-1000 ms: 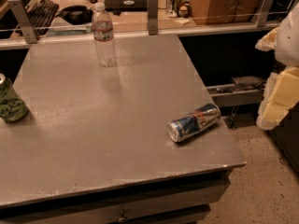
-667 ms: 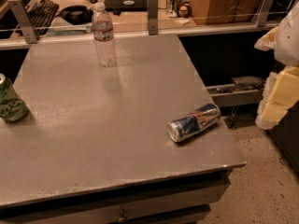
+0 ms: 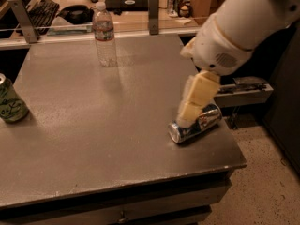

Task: Move green can near water bottle

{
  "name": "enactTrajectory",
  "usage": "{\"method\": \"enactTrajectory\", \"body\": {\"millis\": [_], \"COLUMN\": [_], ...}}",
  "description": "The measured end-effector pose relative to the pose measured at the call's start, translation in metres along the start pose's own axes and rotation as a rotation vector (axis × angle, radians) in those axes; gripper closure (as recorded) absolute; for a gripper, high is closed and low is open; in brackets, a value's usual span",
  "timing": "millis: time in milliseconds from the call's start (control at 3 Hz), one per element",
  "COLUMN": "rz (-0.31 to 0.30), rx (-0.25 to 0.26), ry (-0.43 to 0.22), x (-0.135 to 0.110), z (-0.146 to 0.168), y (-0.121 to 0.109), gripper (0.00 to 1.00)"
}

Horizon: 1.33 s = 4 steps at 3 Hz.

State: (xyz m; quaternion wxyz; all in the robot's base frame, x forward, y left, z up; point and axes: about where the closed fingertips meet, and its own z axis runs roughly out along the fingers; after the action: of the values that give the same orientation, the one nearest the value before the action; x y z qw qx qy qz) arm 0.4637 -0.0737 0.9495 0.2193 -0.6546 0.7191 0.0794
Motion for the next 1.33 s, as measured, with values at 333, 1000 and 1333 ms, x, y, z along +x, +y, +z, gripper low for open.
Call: {"method": "enactTrajectory", "body": {"millis": [333, 1000, 1333], "rz": [-0.092, -0.196, -0.22], "rx": [-0.079, -0.149, -0.148], "ry": [-0.179, -0.37, -0.411], "x": [-0.094, -0.203, -0.213], "z": [0.052, 0.097, 0.096], "y": [-0.002, 0.005, 0.003], "gripper": [0.0, 0.0, 0.0]}}
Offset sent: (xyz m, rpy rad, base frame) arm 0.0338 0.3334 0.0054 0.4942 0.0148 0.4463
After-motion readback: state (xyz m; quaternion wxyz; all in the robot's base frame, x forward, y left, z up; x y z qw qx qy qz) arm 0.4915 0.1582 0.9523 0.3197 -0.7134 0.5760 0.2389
